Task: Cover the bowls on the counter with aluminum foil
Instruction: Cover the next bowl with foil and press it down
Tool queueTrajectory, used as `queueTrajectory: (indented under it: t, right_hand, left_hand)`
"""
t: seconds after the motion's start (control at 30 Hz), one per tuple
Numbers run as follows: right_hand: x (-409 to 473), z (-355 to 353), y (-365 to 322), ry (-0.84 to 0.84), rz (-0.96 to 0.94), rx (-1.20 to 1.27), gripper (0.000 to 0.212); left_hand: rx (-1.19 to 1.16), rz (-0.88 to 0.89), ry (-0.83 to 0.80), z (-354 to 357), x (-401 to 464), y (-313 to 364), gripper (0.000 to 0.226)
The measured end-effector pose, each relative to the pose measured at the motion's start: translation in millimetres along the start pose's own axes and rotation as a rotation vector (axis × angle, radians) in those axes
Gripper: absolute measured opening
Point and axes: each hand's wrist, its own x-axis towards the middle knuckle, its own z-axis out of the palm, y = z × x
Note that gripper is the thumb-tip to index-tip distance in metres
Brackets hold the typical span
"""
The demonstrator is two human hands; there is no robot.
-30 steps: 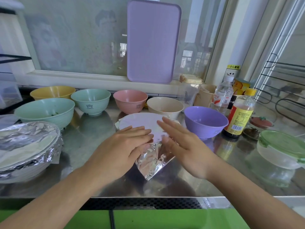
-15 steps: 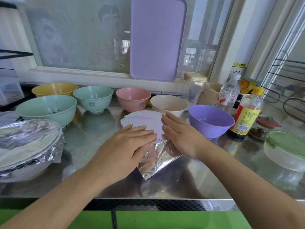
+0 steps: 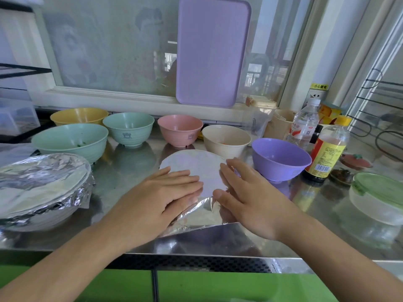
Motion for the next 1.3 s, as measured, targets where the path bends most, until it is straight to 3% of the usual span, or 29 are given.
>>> queueTrajectory:
  t: [0.37, 0.6, 1.3]
  right_hand:
    - [3, 4, -4, -0.053, -0.042, -0.123, 0.09]
    - [5, 11, -1, -0.025, -0.047, -0.124, 0.098]
    - [6, 4, -6, -0.046, -0.035, -0.126, 0.083]
  left_hand:
    - [0.15, 0.015, -0.048, 6, -2, -2, 0.06]
    - [0.217, 0.02, -0.061, 8, -2, 0, 0.061]
    - [0.125, 0.003, -0.029, 10, -1, -5, 0.056]
